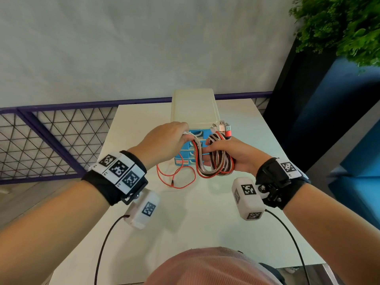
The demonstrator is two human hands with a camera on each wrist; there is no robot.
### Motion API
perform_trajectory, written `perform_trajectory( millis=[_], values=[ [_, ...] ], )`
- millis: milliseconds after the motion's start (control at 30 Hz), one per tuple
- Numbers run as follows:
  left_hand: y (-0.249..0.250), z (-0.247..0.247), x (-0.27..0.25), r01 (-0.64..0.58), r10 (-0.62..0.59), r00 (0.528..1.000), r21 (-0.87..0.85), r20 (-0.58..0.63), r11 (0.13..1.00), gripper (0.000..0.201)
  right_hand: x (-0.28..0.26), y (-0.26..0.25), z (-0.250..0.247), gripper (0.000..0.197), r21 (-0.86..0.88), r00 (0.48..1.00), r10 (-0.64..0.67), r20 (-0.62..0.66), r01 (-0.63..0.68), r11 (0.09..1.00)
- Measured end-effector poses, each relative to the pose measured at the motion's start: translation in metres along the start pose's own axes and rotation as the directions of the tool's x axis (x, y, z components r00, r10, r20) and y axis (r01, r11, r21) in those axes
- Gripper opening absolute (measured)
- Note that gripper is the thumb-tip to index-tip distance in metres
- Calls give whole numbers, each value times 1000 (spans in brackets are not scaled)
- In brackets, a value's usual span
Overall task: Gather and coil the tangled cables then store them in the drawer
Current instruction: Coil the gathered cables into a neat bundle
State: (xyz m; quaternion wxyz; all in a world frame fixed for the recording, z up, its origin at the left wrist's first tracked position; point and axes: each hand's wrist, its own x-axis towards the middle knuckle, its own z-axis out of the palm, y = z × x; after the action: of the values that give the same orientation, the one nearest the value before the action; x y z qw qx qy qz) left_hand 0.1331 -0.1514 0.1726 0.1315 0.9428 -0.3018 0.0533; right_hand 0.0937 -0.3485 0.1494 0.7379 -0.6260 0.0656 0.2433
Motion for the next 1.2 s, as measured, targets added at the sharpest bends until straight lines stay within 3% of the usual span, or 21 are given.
perform_trajectory(
  millis=[133,267,500,633,733,833,900,933,1000,1067,1133,1200],
  values=[
    [14,7,0,5,-7,998,-28,-68,1000,23,-1,0,9,19,-34,997,-39,70,41,999],
    [14,16,-1,18,-32,990,-104,-139,994,25,-1,0,15,15,-50,995,-65,79,69,996],
    [9,14,-4,1,-19,996,-208,-86,978,27,3,0,13,8,-165,1000,-24,-10,22,986],
    [3,7,-5,56,-52,998,-182,28,982,29,4,1,10,14,-122,999,-40,-18,38,992],
    [-23,5,-10,162,-128,976,-191,177,968,31,4,-2,2,4,-31,973,-140,-184,136,990],
    [-46,10,-20,317,-168,859,-245,483,916,35,6,-9,-7,10,52,909,-202,-364,236,970],
    [-49,18,-27,340,-131,778,-236,614,910,38,8,-14,-6,15,33,885,-232,-403,268,963],
    [-47,23,-28,313,-101,782,-247,615,917,40,9,-16,-3,18,-2,878,-250,-408,273,962],
    [-38,33,-27,189,-16,879,-318,476,929,56,9,-19,5,22,-85,865,-283,-414,273,958],
    [-20,32,-25,109,-4,943,-299,333,948,74,9,-20,13,23,-139,852,-315,-419,282,949],
    [-1,25,-24,-51,76,962,-100,262,994,78,10,-20,20,20,-175,840,-336,-427,288,942],
    [13,19,-26,-165,130,966,148,225,975,72,9,-21,24,16,-168,833,-335,-440,290,942]
  ],
)
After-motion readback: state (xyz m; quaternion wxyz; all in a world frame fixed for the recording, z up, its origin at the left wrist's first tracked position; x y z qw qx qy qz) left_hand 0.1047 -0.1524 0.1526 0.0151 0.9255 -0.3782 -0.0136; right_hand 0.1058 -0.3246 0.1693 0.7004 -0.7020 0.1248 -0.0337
